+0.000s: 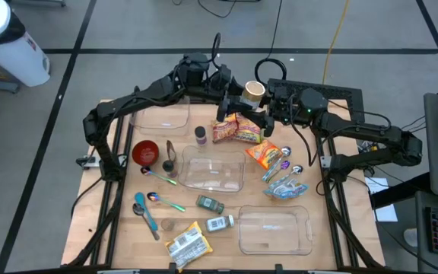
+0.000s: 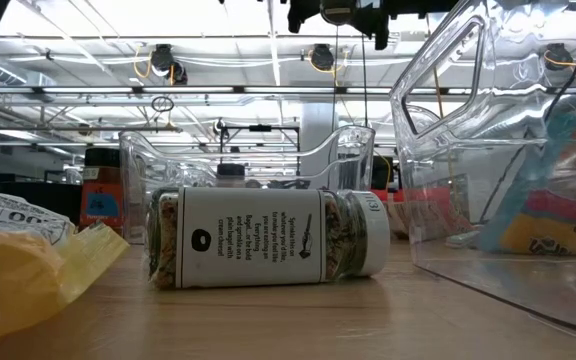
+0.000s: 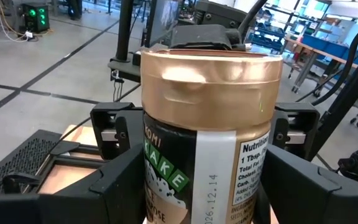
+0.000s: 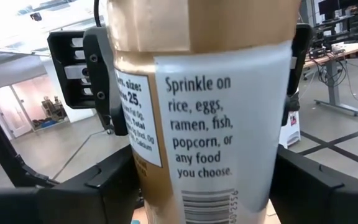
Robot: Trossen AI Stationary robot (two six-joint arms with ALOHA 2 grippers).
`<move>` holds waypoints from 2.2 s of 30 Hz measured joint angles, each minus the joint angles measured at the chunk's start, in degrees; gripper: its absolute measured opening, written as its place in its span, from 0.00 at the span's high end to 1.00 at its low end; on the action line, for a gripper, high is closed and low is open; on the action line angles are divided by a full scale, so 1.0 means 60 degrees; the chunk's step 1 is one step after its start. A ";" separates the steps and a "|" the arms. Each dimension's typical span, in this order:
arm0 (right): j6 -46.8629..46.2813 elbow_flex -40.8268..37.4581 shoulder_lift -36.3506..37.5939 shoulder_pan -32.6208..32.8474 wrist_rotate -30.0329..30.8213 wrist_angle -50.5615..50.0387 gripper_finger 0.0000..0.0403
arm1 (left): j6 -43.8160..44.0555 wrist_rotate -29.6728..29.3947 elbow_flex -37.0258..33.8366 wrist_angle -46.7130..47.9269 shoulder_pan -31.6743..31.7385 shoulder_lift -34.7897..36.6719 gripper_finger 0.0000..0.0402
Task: Pick & Place Food Item
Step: Put the gold seasoning bottle into the bottom transparent bin
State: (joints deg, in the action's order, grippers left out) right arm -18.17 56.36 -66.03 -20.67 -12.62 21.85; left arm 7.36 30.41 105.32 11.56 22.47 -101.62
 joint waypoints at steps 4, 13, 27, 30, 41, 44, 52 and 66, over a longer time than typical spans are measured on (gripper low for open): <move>0.0059 0.0000 0.0002 0.0000 -0.0018 -0.0010 0.33 | 0.0016 -0.0069 0.0001 -0.0034 -0.0006 0.0000 0.24; 0.0053 -0.0025 -0.0046 0.0004 -0.0178 -0.0001 0.33 | 0.0698 -0.0241 0.0051 -0.0605 -0.0079 -0.0036 0.15; -0.0041 -0.0018 -0.0060 0.0000 -0.0189 0.0111 0.33 | 0.0967 0.0168 0.0029 -0.0627 -0.0251 -0.0532 0.14; -0.0040 -0.0018 -0.0060 0.0000 -0.0184 0.0109 0.33 | 0.0826 0.0154 0.0026 -0.0606 -0.0276 -0.0532 0.17; -0.0270 0.0007 0.0128 -0.0331 -0.0174 -0.0348 0.12 | 0.0494 0.0394 0.0004 -0.0446 0.0025 -0.0377 0.31; -0.0318 0.0010 0.0335 -0.0554 -0.0159 -0.0550 0.09 | 0.0571 0.0629 0.0004 -0.0306 0.0246 -0.0219 0.31; 0.0149 0.0011 0.1040 -0.1141 -0.0685 -0.0547 0.12 | 0.0197 0.0881 0.0011 0.0840 0.0562 0.0017 0.31; 0.0502 0.0439 0.1040 -0.0930 -0.1072 -0.2686 0.16 | -0.1658 -0.0873 0.0015 0.2991 -0.0332 0.0051 0.31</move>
State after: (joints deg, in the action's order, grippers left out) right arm -15.16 58.99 -59.79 -26.25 -19.05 5.73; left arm -2.59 25.17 105.41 29.50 20.48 -101.32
